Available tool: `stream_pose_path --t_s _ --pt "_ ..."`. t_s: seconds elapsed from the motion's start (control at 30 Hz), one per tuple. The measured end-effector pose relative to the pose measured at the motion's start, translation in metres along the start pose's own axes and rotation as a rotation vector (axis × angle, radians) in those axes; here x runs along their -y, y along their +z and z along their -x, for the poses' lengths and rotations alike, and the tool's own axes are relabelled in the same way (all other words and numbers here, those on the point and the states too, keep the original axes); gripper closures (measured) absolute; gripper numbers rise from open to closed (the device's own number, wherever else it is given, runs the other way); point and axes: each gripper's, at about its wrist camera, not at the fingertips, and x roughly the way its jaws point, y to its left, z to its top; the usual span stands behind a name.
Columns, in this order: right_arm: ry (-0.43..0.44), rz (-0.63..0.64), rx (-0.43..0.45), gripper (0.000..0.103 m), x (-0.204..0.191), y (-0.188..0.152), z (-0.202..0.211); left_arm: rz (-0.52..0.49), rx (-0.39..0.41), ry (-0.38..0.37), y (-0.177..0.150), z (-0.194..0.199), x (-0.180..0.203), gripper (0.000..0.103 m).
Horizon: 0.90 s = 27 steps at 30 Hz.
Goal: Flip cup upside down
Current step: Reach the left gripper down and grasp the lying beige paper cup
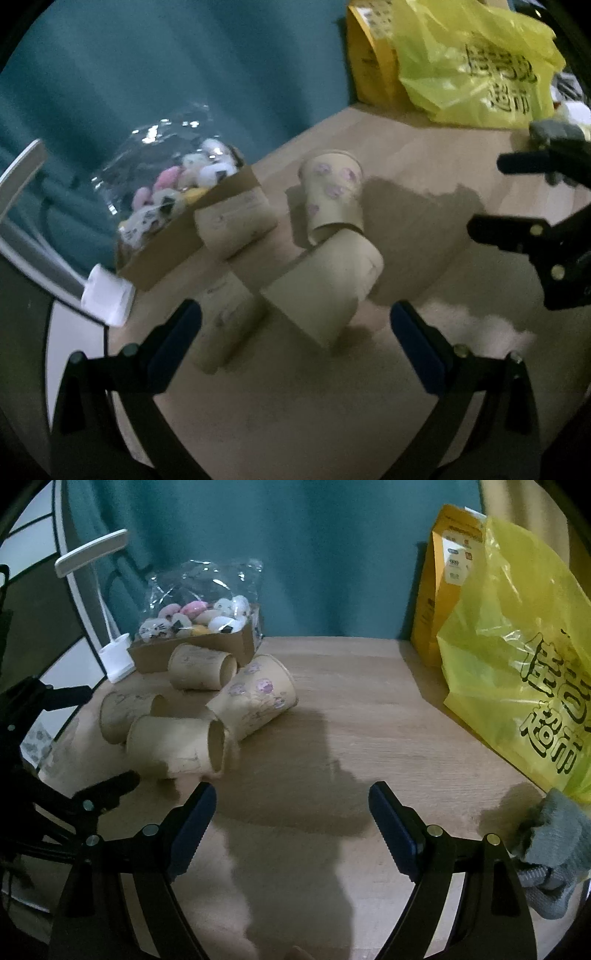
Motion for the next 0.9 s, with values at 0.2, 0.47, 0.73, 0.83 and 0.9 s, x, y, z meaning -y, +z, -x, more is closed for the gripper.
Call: stream_pose_path --t_s 0.2,0.47,0.73,0.83,0.9 --pt "0.001 -0.025 0.000 0.016 0.007 0.008 -0.010 -0.114 -0.061 -0.064 0.014 -0.031 0.006 0.000" --pt "-0.003 -0.075 -0.010 0.016 0.017 0.015 -0.021 -0.261 -0.193 -0.142 0.023 -0.069 0.016 0.000" --pt "0.002 -0.098 -0.028 0.016 0.022 0.011 -0.025 -0.223 -0.255 -0.242 0.015 -0.081 0.028 0.022" --pt "0.005 -0.107 -0.031 0.016 0.022 0.012 -0.025 -0.188 -0.265 -0.262 0.013 -0.077 0.031 0.029" --pt "0.012 -0.111 -0.030 0.016 0.022 0.010 -0.023 -0.182 -0.261 -0.263 0.011 -0.073 0.036 0.029"
